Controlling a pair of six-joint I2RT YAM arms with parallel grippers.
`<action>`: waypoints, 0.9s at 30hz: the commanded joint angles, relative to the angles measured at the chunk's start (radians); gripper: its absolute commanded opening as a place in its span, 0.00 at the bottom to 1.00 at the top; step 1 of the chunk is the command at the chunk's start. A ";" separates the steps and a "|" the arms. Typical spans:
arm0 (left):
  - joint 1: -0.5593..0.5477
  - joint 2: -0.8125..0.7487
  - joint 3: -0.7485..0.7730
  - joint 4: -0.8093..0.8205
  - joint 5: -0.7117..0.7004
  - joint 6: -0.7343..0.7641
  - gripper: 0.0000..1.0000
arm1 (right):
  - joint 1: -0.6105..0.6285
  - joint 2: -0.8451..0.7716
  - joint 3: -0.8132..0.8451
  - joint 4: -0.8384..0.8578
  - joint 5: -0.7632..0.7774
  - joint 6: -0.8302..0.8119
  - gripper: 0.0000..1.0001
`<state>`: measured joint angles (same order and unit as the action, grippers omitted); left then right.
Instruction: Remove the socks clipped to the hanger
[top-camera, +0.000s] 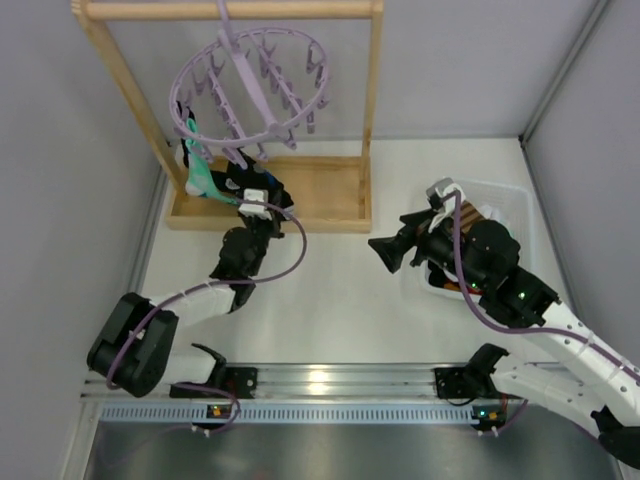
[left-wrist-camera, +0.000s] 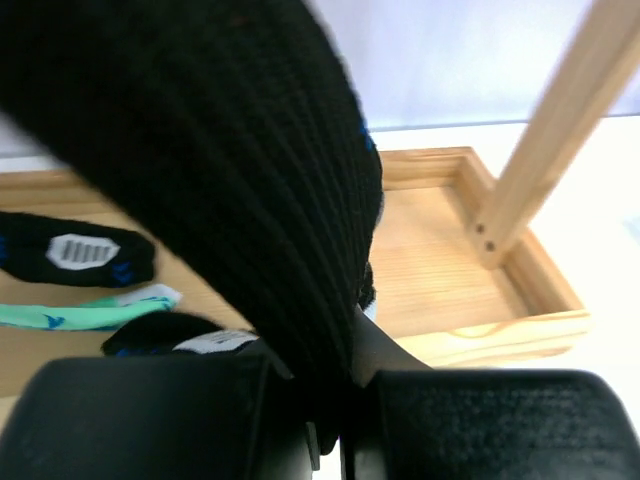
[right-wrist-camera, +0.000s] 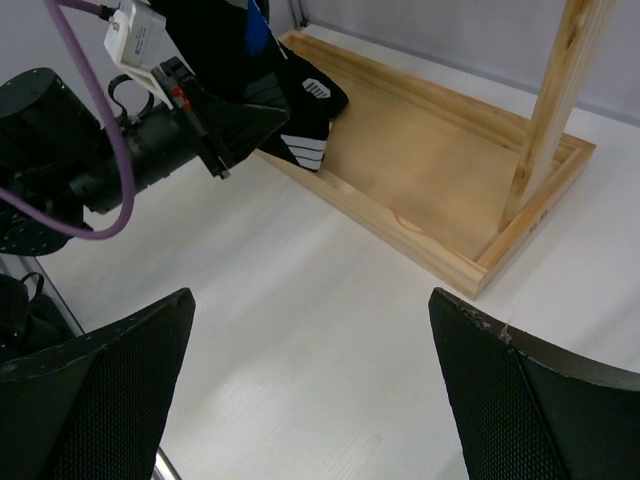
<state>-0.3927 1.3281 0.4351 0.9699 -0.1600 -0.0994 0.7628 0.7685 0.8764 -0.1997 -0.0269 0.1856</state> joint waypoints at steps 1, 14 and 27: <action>-0.171 -0.047 0.095 -0.119 -0.258 0.052 0.00 | -0.007 -0.003 0.004 0.082 0.021 0.035 0.95; -0.581 0.089 0.390 -0.442 -0.834 0.090 0.00 | -0.007 0.037 0.239 -0.089 0.197 0.032 0.93; -0.693 0.282 0.543 -0.444 -0.885 0.177 0.00 | 0.029 0.593 0.857 -0.277 0.192 -0.126 0.83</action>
<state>-1.0615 1.5871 0.9253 0.5362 -1.0130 0.0326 0.7673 1.2324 1.6230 -0.3798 0.1356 0.1291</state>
